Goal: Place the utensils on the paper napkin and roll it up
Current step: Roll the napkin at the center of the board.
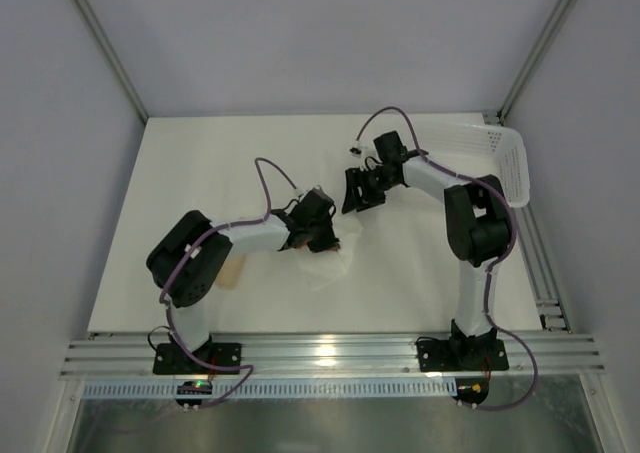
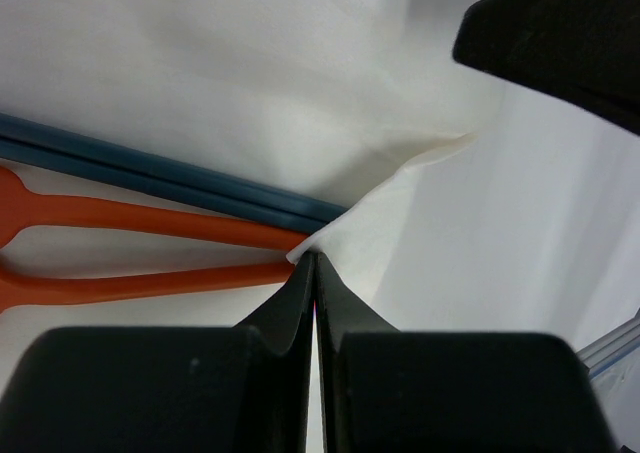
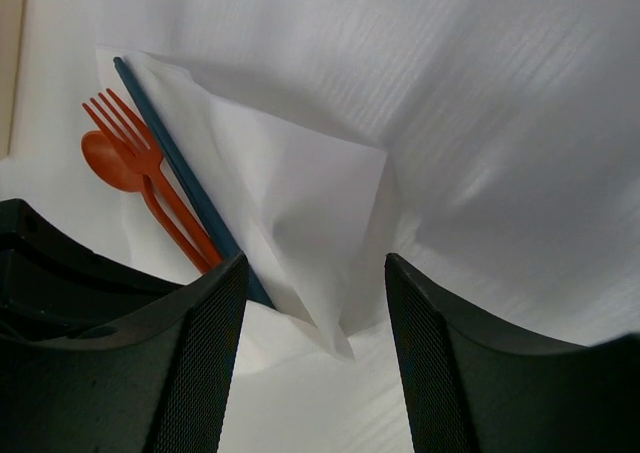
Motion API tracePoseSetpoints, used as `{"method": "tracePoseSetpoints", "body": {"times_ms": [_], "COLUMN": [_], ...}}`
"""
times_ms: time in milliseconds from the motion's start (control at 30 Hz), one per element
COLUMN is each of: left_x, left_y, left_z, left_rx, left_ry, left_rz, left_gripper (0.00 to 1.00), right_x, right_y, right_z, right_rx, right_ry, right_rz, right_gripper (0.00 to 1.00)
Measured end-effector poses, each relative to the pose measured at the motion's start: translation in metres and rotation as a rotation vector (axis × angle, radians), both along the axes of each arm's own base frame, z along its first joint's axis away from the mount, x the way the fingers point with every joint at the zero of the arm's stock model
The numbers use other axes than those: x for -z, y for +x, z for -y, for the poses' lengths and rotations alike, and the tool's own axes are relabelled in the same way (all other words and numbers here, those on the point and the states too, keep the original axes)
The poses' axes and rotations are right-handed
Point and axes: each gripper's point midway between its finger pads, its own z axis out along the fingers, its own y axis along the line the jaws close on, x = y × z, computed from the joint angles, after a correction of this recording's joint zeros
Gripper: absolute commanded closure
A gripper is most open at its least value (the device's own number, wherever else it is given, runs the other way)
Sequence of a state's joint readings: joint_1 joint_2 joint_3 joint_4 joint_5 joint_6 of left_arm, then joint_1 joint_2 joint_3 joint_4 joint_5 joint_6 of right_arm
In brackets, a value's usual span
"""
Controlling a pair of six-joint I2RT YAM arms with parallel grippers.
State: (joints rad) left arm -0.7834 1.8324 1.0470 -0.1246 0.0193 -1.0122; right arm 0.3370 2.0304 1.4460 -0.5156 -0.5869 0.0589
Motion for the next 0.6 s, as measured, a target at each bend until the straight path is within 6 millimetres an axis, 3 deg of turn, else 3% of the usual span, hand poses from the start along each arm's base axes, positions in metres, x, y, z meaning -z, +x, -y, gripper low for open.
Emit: {"method": "tracePoseSetpoints", "body": {"times_ms": [233,600], "left_x": [0.0,0.0], "left_y": [0.0,0.0], "left_z": [0.0,0.0], "left_rx": [0.0,0.0], "left_ry": [-0.001,0.0], "left_rz": [-0.001,-0.001], "left_gripper": [1.0,1.0], "right_x": [0.016,0.018], "right_y": [-0.006,-0.011], "right_z": [-0.012,-0.006], "right_rx": [-0.052,-0.059], "right_ry": [-0.076,-0.106], "right_rz": [-0.016,-0.034], "right_gripper": [0.39,0.46]}}
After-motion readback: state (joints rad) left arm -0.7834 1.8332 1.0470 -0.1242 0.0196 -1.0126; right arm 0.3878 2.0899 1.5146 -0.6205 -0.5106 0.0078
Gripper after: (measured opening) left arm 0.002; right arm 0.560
